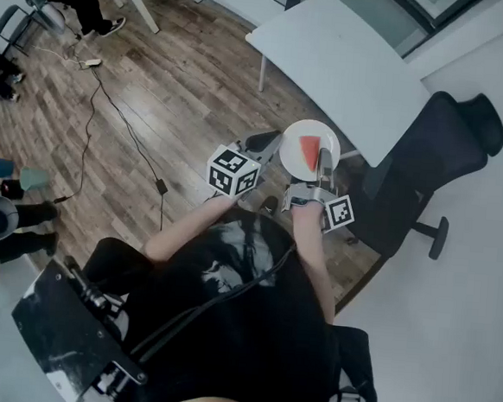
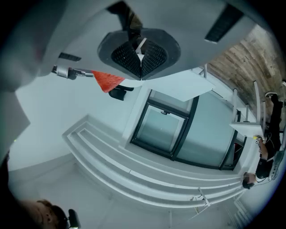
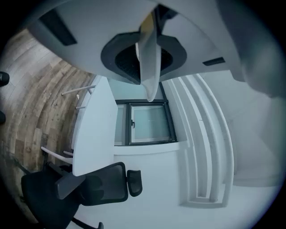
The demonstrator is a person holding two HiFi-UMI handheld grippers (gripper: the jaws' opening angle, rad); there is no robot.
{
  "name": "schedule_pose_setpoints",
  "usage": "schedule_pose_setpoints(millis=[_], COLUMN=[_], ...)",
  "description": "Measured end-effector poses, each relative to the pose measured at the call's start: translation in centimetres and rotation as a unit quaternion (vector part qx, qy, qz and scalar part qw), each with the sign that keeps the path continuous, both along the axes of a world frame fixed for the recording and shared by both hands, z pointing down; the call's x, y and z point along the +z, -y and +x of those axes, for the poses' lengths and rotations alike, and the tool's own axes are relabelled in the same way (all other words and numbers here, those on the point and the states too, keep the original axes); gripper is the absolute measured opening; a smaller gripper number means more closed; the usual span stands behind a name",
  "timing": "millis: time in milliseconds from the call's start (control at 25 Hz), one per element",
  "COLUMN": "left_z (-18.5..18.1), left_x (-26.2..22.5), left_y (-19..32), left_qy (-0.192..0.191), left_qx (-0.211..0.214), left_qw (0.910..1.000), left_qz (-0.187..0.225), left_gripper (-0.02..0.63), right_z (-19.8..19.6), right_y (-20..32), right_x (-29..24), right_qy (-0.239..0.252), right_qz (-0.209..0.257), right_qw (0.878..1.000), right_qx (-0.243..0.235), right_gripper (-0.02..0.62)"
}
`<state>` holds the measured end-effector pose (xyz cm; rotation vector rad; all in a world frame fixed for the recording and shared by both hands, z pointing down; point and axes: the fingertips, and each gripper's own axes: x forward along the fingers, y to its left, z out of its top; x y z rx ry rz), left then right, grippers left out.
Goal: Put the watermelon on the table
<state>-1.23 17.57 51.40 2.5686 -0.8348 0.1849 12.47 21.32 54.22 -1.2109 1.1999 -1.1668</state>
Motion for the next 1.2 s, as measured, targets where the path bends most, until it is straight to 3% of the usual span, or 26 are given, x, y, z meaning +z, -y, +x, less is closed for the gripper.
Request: schedule_pose_setpoints(millis=[440,680,1200], left_z=[-0.6,-0.6,-6.6], left_x=[0.4,0.3,1.0], left_y=[0.6,0.6,4.8], left_qy=[-0.005,-0.007,-0.025], left_qx=[-0.001,-0.001,-0.017], left_qw=[1.0000,1.0000,0.9993], left_qz=[-0.003,-0.004,-0.023], left_gripper=[0.005,0.005,0.005], right_z=[-0.8,-1.1,-5.7], right_y=[0.8,1.1,3.4], right_x=[0.4,-0.2,0.6], right_qy=[0.001,0.028,0.027], right_qz=[-0.002,0.034,0.030], right_qw=[1.000,0.999,0.999], right_qx=[-0.009,-0.015,-0.021], right_gripper=[0.023,0.023,0.023])
